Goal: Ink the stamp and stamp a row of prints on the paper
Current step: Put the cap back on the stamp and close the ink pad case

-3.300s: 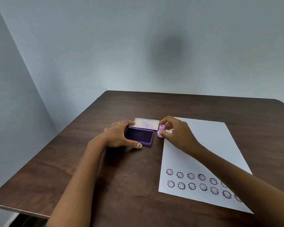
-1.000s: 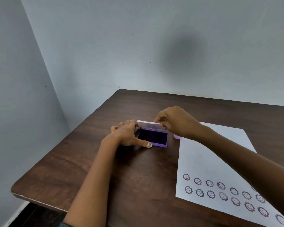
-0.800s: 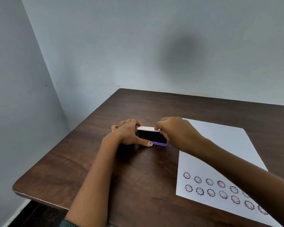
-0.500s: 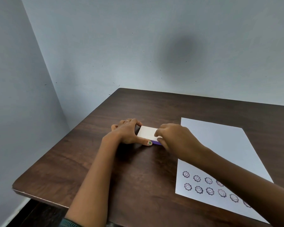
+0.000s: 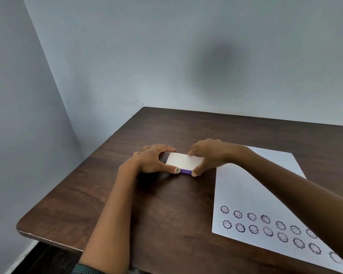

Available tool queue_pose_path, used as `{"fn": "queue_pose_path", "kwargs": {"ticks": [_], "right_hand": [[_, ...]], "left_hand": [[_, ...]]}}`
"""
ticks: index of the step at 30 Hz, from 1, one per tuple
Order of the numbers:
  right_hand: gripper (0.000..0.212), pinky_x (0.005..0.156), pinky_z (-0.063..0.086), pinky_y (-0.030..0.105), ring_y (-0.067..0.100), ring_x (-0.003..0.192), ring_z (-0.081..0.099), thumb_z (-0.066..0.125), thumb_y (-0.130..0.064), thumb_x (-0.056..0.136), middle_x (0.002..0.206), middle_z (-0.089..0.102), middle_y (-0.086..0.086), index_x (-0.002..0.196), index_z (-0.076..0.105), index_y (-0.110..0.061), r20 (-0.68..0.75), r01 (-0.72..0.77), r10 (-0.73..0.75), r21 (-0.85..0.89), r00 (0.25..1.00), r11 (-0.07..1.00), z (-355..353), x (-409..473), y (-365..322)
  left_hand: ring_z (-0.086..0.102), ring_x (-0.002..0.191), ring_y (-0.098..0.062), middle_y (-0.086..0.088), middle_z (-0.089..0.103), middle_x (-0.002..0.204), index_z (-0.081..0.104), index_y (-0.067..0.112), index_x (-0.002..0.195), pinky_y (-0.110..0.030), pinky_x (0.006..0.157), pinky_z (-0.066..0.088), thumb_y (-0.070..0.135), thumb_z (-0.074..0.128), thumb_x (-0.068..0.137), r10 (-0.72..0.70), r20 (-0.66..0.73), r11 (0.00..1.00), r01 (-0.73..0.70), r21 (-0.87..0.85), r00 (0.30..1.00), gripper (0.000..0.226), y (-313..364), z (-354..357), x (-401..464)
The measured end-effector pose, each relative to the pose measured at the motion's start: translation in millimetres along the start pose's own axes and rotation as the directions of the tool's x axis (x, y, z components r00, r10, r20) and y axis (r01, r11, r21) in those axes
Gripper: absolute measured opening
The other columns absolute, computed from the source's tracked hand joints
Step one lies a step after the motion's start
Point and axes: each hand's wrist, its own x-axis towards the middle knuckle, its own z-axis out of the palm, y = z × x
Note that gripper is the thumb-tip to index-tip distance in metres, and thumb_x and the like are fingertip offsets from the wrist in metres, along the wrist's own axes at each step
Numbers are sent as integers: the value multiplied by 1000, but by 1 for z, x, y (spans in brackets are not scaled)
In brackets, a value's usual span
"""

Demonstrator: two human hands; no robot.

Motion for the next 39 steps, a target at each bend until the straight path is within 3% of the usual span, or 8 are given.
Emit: {"fn": "queue_pose_path", "kwargs": {"ticks": [5, 15, 27, 35, 39], "right_hand": [[71, 96, 37, 38, 22, 117, 49, 74, -46, 69, 131, 54, 2, 128, 48, -19, -17, -11, 11, 39, 1000, 999, 0, 0, 0], [64, 97, 29, 45, 25, 119, 47, 62, -50, 79, 129, 55, 6, 130, 43, -17, -39, -24, 17, -179, 999, 983, 8, -1, -6], [65, 97, 27, 44, 24, 121, 44, 65, -53, 75, 131, 53, 3, 128, 44, -22, -55, -4, -3, -117, 998, 993, 12, 0, 1], [66, 81, 27, 37, 17, 90, 49, 69, -62, 64, 107, 60, 0, 112, 51, -20, -47, 143, -149, -120, 988, 982, 5, 20, 19], [67, 77, 27, 36, 17, 84, 50, 71, -63, 59, 97, 59, -1, 106, 51, -20, -33, 205, -208, -73, 978, 976, 0, 28, 24]], "left_hand": [[19, 139, -19, 10, 35, 148, 43, 49, 128, -46, 109, 19, 63, 72, 65, 0, -16, 1000, 0, -14, 1000, 70, 0, 1, 2], [22, 136, -20, 11, 36, 145, 44, 52, 122, -44, 105, 19, 62, 70, 68, 7, -21, 1000, -7, -1, 1000, 61, 1, 2, 1], [17, 139, -22, 10, 30, 150, 35, 51, 132, -49, 112, 18, 61, 72, 66, 41, 36, 999, -42, 21, 999, 76, 14, 6, -4], [24, 132, -17, 13, 36, 143, 37, 49, 128, -41, 101, 20, 57, 68, 73, 41, 30, 998, -42, 41, 999, 64, 18, 12, 7], [19, 131, -9, 20, 31, 141, 38, 51, 124, -37, 100, 19, 57, 70, 70, 55, 28, 998, -56, 4, 998, 63, 15, 15, 9]]}}
